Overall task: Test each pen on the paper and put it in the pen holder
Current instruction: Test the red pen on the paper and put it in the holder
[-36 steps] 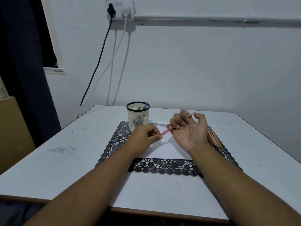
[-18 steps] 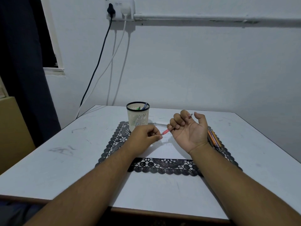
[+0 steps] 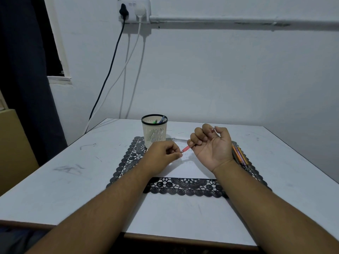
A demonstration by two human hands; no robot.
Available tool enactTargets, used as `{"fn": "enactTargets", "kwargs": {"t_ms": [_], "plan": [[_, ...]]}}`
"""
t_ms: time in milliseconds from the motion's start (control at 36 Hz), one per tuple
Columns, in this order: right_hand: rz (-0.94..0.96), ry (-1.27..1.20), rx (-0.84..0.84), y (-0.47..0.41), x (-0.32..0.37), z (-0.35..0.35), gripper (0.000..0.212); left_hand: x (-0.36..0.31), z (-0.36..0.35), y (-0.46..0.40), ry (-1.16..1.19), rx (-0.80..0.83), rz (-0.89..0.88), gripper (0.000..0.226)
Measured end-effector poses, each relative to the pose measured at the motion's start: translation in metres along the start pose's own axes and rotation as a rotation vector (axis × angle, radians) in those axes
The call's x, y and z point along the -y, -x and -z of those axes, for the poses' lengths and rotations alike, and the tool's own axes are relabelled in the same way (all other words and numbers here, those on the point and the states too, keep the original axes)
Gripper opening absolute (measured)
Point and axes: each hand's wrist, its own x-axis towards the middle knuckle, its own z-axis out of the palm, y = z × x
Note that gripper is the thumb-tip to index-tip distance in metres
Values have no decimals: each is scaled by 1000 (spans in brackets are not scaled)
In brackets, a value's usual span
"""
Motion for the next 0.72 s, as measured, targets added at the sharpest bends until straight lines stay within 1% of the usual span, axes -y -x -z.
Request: {"fn": "enactTargets", "kwargs": {"t_ms": [139,361,556,722], "plan": [[5,-26,12,1,-1,0,30,-1,0,1,7,-1,2,9],[19,27,15,-1,0,1,25,0,1,1,4,-3,4,8],[17,-18,20,2,-1,1,29,-2,1,2,5,0,0,9],[19,21,28,0,-1,2,23,-1,2,2,9,-3,4,8]]}}
